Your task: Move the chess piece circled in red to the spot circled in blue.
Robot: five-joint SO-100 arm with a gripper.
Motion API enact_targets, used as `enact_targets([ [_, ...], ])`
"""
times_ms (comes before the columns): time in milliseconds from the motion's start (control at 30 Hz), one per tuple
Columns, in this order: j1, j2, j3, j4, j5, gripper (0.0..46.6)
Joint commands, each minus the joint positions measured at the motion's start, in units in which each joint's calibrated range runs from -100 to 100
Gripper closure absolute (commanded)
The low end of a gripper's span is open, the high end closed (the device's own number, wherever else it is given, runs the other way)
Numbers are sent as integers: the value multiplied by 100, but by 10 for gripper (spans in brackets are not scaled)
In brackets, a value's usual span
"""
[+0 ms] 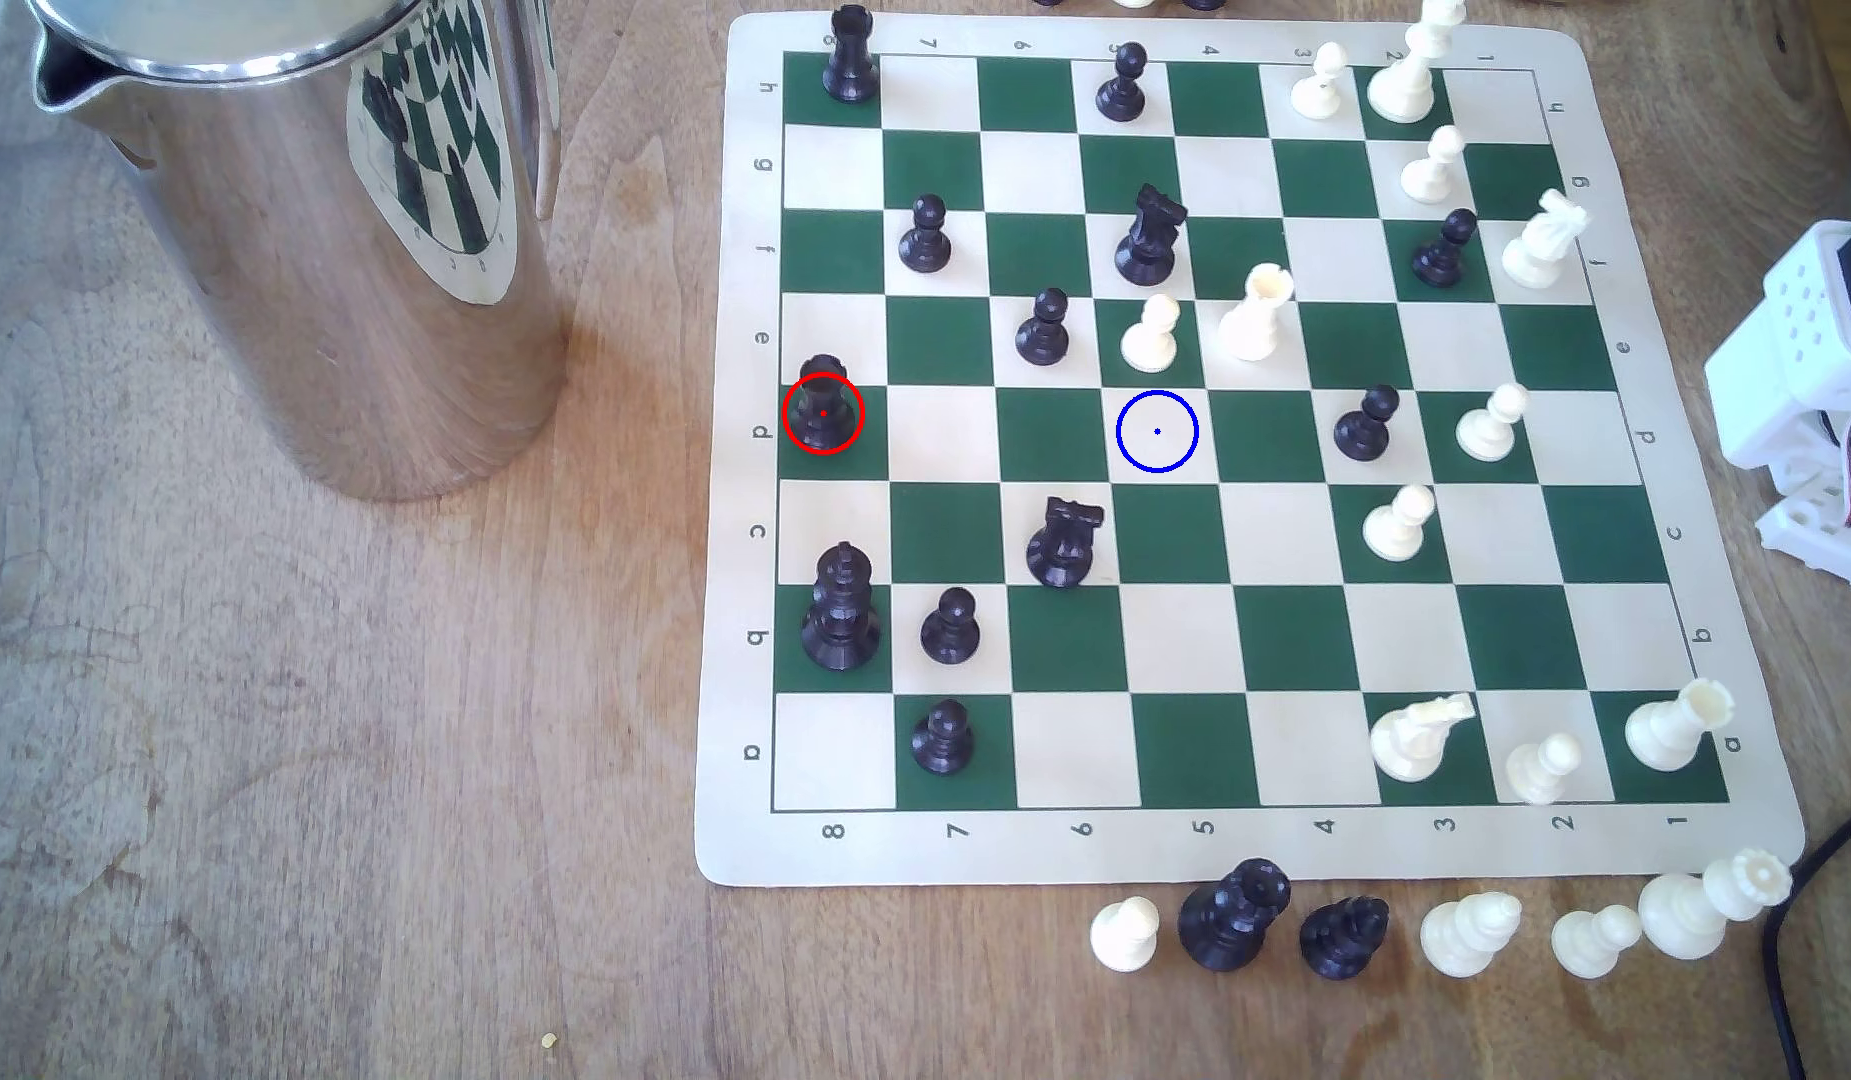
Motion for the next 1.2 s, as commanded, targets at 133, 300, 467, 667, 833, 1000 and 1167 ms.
enact_targets([
  [133,232,-20,-1076,2621,-24,464],
  [300,209,-3,-1529,4448,-29,464],
  [467,209,14,-1566,5472,-88,464],
  [667,-96,1016,-2291,7216,-117,464],
  [833,-245,2383,-3098,7765,-132,459],
  [1000,-378,3478,-3642,8166,-103,379],
  [1167,-527,4649,-4793,8502,-244,362],
])
